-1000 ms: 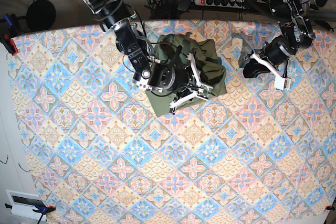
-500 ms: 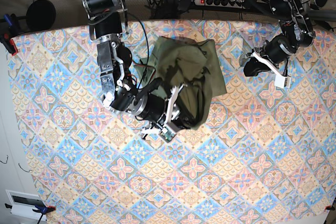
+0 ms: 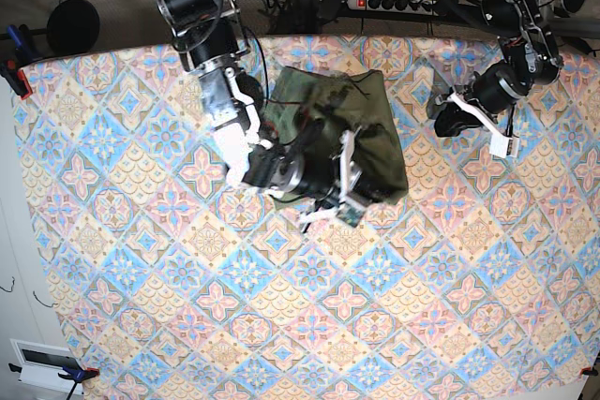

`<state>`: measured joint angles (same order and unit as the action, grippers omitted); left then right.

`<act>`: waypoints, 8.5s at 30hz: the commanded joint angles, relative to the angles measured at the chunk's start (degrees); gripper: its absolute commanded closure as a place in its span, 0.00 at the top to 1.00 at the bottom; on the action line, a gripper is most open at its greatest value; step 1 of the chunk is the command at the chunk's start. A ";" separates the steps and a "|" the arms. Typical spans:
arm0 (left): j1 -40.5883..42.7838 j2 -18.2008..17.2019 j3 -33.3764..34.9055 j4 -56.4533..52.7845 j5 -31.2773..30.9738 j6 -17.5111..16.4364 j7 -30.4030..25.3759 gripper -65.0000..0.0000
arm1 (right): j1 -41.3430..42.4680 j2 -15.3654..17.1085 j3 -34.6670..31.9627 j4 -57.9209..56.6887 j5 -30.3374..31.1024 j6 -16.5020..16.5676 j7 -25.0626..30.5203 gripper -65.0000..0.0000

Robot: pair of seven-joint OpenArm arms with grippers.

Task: Layout the t-shirt on the table in an organized manner, then fold the t-shirt properly
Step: 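Press the folded bundle flat with the right gripper, then grasp the bundle edge with the left gripper and tuck it under, then hold the bundle corners with both grippers and square the folded shirt, then grasp the bundle with both grippers and rotate it on the table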

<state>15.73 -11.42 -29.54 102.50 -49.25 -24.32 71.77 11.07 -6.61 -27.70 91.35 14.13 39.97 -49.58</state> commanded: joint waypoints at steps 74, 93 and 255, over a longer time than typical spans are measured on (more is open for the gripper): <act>-7.33 -0.93 7.87 -10.76 4.02 -0.43 -8.16 0.00 | -14.19 17.29 -8.03 15.07 -4.42 0.03 -2.15 0.09; -3.81 -7.26 8.05 -12.61 -16.81 -0.52 -7.72 0.84 | -13.84 17.91 -7.94 15.07 -4.42 0.03 -1.80 0.09; -0.47 -5.15 3.21 -12.43 -15.40 -0.43 1.42 0.41 | -7.86 16.77 -10.23 16.21 -4.42 0.03 -1.54 0.09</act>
<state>15.44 -15.75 -25.87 89.19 -63.40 -24.29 73.91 2.63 10.66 -37.89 106.72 8.82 39.83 -52.38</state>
